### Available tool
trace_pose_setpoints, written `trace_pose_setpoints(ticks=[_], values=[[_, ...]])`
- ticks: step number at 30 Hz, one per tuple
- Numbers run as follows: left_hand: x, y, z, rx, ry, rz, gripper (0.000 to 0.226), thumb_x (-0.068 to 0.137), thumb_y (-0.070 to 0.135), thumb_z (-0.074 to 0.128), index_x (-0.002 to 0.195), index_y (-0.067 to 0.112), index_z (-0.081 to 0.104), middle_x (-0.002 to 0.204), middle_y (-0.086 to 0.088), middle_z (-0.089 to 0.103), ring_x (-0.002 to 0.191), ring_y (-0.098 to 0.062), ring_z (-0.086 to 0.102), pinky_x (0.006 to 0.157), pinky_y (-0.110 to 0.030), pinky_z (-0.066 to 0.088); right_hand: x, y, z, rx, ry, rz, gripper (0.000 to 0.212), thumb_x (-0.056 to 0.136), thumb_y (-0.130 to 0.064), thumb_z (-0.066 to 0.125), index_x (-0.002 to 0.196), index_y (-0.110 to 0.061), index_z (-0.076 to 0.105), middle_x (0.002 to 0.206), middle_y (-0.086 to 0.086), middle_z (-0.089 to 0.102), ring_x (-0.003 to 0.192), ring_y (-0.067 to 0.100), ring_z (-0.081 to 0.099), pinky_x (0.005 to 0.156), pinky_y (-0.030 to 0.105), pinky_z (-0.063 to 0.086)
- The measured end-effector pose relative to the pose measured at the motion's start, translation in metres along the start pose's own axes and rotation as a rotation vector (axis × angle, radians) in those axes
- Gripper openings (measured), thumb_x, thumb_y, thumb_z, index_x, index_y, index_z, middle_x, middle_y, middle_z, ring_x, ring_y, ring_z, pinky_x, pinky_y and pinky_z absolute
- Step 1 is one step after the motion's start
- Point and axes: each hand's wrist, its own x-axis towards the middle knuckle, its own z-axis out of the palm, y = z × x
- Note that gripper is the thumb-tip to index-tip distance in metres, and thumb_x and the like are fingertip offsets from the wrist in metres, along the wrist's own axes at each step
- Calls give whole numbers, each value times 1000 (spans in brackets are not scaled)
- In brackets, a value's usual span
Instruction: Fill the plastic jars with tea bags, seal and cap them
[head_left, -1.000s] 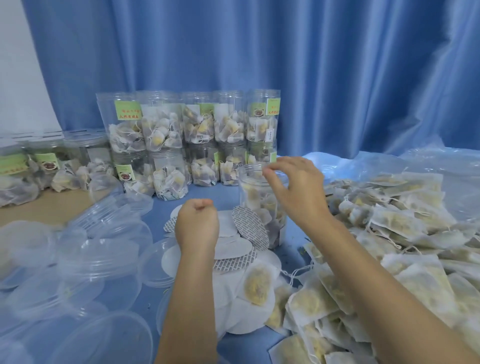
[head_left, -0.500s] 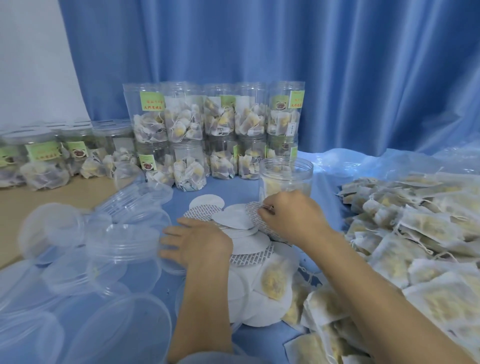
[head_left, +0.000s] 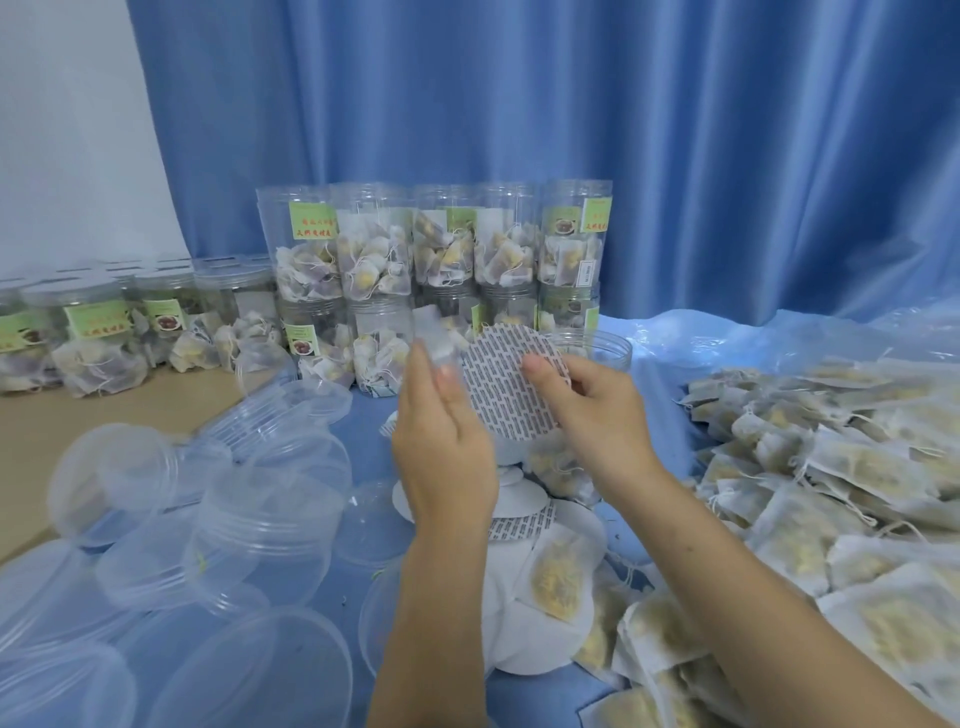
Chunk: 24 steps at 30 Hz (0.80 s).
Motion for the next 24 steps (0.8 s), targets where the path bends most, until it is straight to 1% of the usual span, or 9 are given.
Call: trace_pose_setpoints(ticks=[4,7,12,14,16,18,20,22,24], values=[[-12,4,10,-90,-258,211,51,95,38,36,139,14,44,143,8,42,132,0,34,101,2,20,1,-5,-1,121,22,33,47,89,-17,58,44,-22,48,43,-14,36,48,3,33,54,19,33],[-11,9,11,-174,-260,230,49,89,35,46,135,18,50,136,19,41,133,0,38,109,-15,29,1,-11,-4,468,-73,211,22,91,-13,56,74,-11,69,63,1,62,60,13,56,61,23,48],[-9,9,10,-168,-279,241,39,85,32,59,124,35,57,145,18,38,142,-4,19,115,-38,24,4,-16,-13,1042,-293,413,51,93,-49,42,109,-5,64,88,4,73,82,14,70,69,27,57],[-9,11,9,-333,-287,146,30,88,25,61,110,46,63,149,22,26,141,2,15,114,-29,23,4,-17,-12,1004,-322,332,41,92,-41,49,106,-6,64,96,4,72,92,15,68,85,33,56],[-7,17,5,-551,-231,-37,35,89,20,61,99,53,64,149,25,21,138,5,21,111,-25,27,5,-14,-9,939,-265,294,18,89,-22,57,95,-7,65,88,3,72,86,15,68,82,35,55],[0,17,3,-807,-171,-265,51,86,8,64,115,50,57,146,10,35,129,-8,44,106,-35,40,4,-16,-9,899,-232,283,23,81,-16,63,101,-4,66,91,7,73,85,16,70,72,29,58],[7,12,1,-1097,-142,-483,60,83,-3,62,133,27,47,126,-7,59,106,-17,65,89,-37,54,4,-14,-11,776,-178,233,31,80,-12,66,110,-7,62,84,2,74,77,11,70,65,22,56],[9,10,0,-1174,-172,-540,43,82,-7,60,123,7,56,109,-11,69,94,-20,70,76,-32,58,2,-16,-13,430,-92,107,43,82,-13,70,121,-21,54,87,-4,70,75,5,66,65,18,53],[7,9,1,-1123,-211,-517,29,83,-6,60,108,7,64,104,-10,72,95,-21,70,78,-30,58,1,-18,-14,-45,-75,-175,62,78,-25,75,131,-34,44,124,-2,52,109,5,53,90,14,44]])
